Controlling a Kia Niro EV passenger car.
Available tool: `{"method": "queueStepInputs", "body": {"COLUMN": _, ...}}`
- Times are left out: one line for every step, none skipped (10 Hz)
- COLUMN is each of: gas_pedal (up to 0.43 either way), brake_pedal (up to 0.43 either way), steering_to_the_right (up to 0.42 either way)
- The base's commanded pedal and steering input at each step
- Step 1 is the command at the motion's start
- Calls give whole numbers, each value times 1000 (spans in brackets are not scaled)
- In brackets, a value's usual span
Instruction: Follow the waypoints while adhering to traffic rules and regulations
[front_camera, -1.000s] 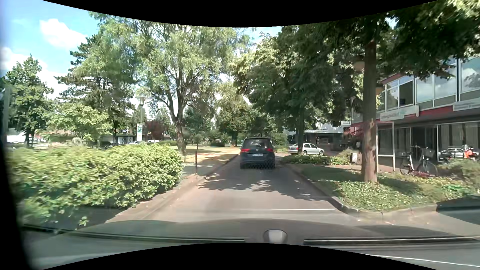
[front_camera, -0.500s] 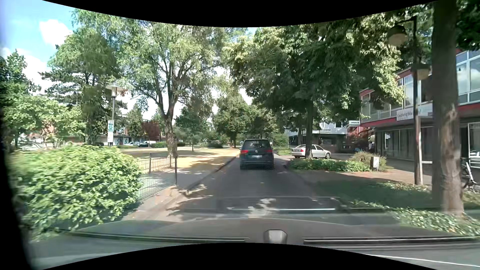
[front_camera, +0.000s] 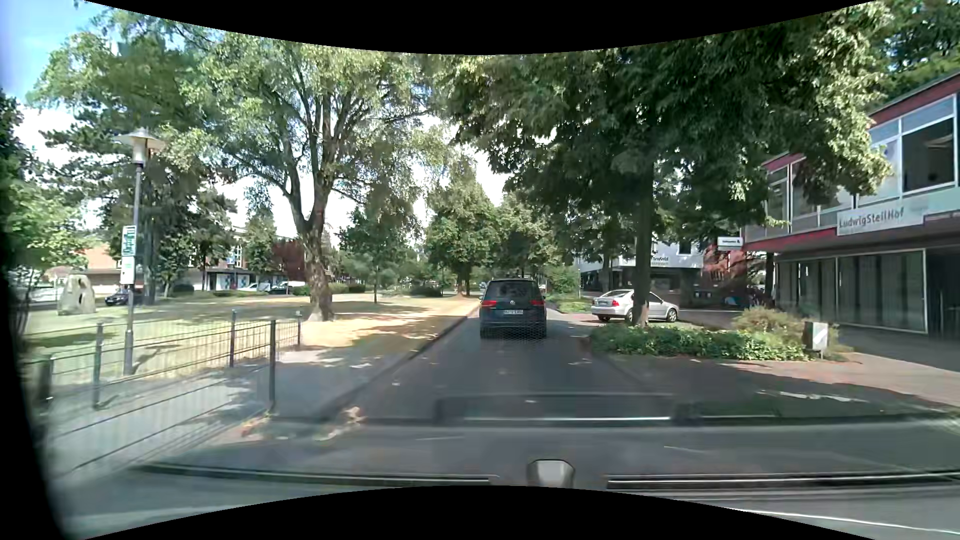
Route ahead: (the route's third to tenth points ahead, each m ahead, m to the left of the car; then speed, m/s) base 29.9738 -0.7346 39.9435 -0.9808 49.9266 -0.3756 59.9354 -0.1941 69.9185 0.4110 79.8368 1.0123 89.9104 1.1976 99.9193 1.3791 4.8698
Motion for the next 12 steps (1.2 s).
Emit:
{"method": "queueStepInputs", "body": {"gas_pedal": 98, "brake_pedal": 6, "steering_to_the_right": 7}}
{"method": "queueStepInputs", "body": {"gas_pedal": 110, "brake_pedal": 6, "steering_to_the_right": 7}}
{"method": "queueStepInputs", "body": {"gas_pedal": 110, "brake_pedal": 6, "steering_to_the_right": 7}}
{"method": "queueStepInputs", "body": {"gas_pedal": 118, "brake_pedal": 6, "steering_to_the_right": 7}}
{"method": "queueStepInputs", "body": {"gas_pedal": 118, "brake_pedal": 6, "steering_to_the_right": 7}}
{"method": "queueStepInputs", "body": {"gas_pedal": 118, "brake_pedal": 6, "steering_to_the_right": 7}}
{"method": "queueStepInputs", "body": {"gas_pedal": 130, "brake_pedal": 6, "steering_to_the_right": 7}}
{"method": "queueStepInputs", "body": {"gas_pedal": 130, "brake_pedal": 6, "steering_to_the_right": 7}}
{"method": "queueStepInputs", "body": {"gas_pedal": 130, "brake_pedal": 6, "steering_to_the_right": 7}}
{"method": "queueStepInputs", "body": {"gas_pedal": 130, "brake_pedal": 6, "steering_to_the_right": 6}}
{"method": "queueStepInputs", "body": {"gas_pedal": 138, "brake_pedal": 6, "steering_to_the_right": 7}}
{"method": "queueStepInputs", "body": {"gas_pedal": 150, "brake_pedal": 6, "steering_to_the_right": 6}}
